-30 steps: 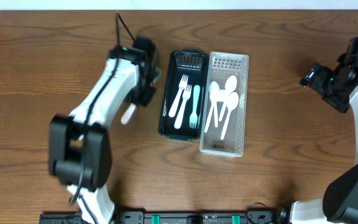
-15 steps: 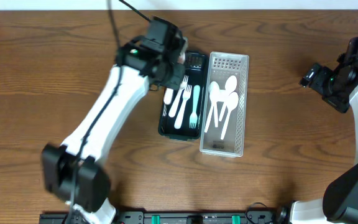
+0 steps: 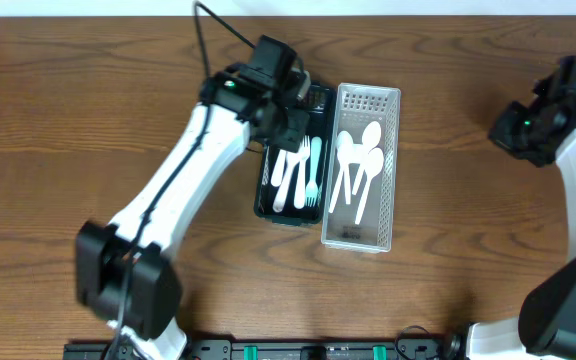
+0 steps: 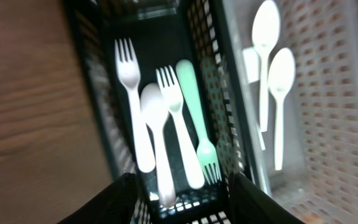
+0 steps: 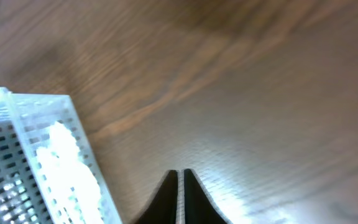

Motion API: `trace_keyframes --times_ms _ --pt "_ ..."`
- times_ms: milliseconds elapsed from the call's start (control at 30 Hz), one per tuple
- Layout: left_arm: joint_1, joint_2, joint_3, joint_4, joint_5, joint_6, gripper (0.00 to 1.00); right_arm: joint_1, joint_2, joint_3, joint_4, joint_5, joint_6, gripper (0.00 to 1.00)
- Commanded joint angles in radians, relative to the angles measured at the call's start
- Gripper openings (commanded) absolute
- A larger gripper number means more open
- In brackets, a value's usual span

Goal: Pack container

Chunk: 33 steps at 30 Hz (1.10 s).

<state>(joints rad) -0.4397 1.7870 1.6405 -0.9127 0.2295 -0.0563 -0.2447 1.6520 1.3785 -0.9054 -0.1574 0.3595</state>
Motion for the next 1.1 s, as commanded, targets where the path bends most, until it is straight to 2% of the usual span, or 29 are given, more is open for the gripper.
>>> trace_keyframes --times_ms 0,267,500,733,933,1067 --pt "0.057 -0.131 0.032 -0.020 0.002 -0.009 0.50 0.071 0.072 -0.020 0.014 -0.045 0.000 0.01" --pt "0.245 -0.302 0.032 -0.178 -0.149 -0.008 0.59 0.229 0.259 -0.020 0.119 -0.157 0.009 0.01" --pt "0.384 -0.330 0.032 -0.288 -0.156 -0.008 0.61 0.319 0.336 -0.020 0.234 -0.238 0.010 0.01" --pt "0.423 -0.330 0.032 -0.334 -0.156 -0.008 0.61 0.372 0.336 -0.020 0.333 -0.291 -0.021 0.01" --pt "0.423 -0.331 0.032 -0.345 -0.158 0.035 0.61 0.346 0.328 -0.016 0.333 -0.218 -0.023 0.01" --pt "0.423 -0.358 0.053 -0.335 -0.164 0.073 0.61 0.283 0.262 0.031 0.282 -0.170 -0.143 0.01"
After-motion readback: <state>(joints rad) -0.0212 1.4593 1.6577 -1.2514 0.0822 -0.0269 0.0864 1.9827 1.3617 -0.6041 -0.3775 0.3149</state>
